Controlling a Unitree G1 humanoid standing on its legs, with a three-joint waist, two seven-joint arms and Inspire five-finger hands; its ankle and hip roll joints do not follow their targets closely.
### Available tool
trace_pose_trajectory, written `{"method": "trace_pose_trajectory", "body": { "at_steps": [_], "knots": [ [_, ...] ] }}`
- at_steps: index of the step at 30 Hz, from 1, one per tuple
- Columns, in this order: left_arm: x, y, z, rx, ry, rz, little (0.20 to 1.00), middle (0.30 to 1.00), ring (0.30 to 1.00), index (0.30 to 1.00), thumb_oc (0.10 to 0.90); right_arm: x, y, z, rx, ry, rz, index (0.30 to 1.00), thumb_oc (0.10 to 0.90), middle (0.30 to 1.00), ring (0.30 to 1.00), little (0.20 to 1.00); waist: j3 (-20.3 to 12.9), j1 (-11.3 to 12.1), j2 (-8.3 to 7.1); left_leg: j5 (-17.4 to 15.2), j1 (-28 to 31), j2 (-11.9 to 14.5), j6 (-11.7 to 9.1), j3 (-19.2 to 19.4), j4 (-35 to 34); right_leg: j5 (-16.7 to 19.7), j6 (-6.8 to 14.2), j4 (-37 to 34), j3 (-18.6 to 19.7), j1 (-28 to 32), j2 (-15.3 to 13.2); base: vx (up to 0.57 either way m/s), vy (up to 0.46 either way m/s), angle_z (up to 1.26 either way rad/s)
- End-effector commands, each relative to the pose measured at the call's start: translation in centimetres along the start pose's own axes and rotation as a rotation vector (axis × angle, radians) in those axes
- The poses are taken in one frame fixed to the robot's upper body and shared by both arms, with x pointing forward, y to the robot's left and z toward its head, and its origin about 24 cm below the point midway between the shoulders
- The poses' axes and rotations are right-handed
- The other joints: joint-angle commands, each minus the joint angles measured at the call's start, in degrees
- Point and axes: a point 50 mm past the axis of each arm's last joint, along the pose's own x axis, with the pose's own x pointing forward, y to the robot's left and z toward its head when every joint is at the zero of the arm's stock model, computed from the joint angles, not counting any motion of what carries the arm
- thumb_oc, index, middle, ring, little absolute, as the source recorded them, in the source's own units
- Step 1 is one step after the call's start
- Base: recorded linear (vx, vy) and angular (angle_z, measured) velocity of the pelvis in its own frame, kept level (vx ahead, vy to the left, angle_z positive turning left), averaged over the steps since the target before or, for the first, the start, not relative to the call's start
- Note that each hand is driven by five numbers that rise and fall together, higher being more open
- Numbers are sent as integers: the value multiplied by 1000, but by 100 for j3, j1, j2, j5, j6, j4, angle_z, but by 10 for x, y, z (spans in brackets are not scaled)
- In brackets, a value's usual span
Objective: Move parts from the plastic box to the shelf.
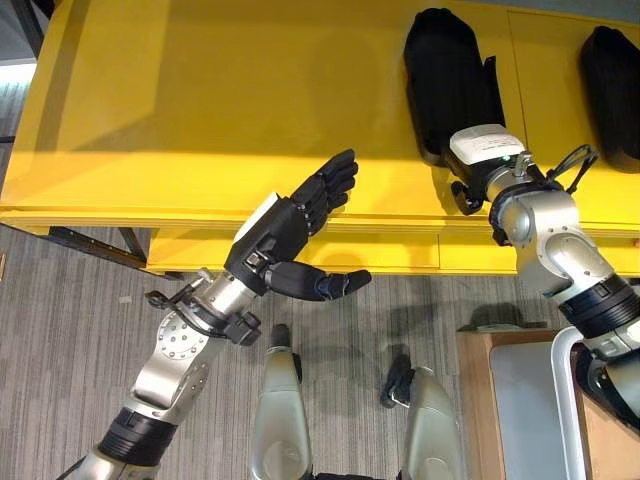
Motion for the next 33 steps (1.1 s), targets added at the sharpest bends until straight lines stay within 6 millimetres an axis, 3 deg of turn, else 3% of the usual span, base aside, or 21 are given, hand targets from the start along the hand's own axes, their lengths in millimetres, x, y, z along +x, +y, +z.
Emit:
{"method": "trace_pose_trajectory", "body": {
  "at_steps": [1, 15, 25, 33],
  "knots": [
    [14, -16, 51, 44, -307, -73, 1000, 1000, 1000, 1000, 900, 6, -48, -15, 14, 47, -320, 1000, 900, 1000, 1000, 1000, -173, 84, 347, -227, 296, -1, 228, 229, -73, -297, -137, 340, 183, 264, 103, -2, 43, -5],
    [19, -21, 51, 10, -318, -95, 1000, 1000, 1000, 1000, 900, 12, -64, -27, 35, 98, -461, 1000, 900, 1000, 1000, 1000, -200, 159, 522, -224, 300, -92, 227, 167, -102, -306, -128, 363, 124, 245, 12, 0, 5, -1],
    [20, -23, 50, -9, -313, -101, 1000, 1000, 1000, 1000, 900, 12, -73, -24, 10, 81, -527, 1000, 900, 1000, 1000, 1000, -232, 170, 597, -199, 368, -94, 222, 176, -169, -317, -120, 363, 82, 281, -49, 8, 6, 1],
    [18, -23, 50, -15, -308, -90, 1000, 1000, 1000, 1000, 900, 0, -84, -11, 62, -30, -623, 1000, 900, 1000, 1000, 1000, -270, 85, 627, -205, 463, -71, 210, 228, -204, -299, -98, 321, 99, 326, -72, 0, 0, 0]
  ]
}}
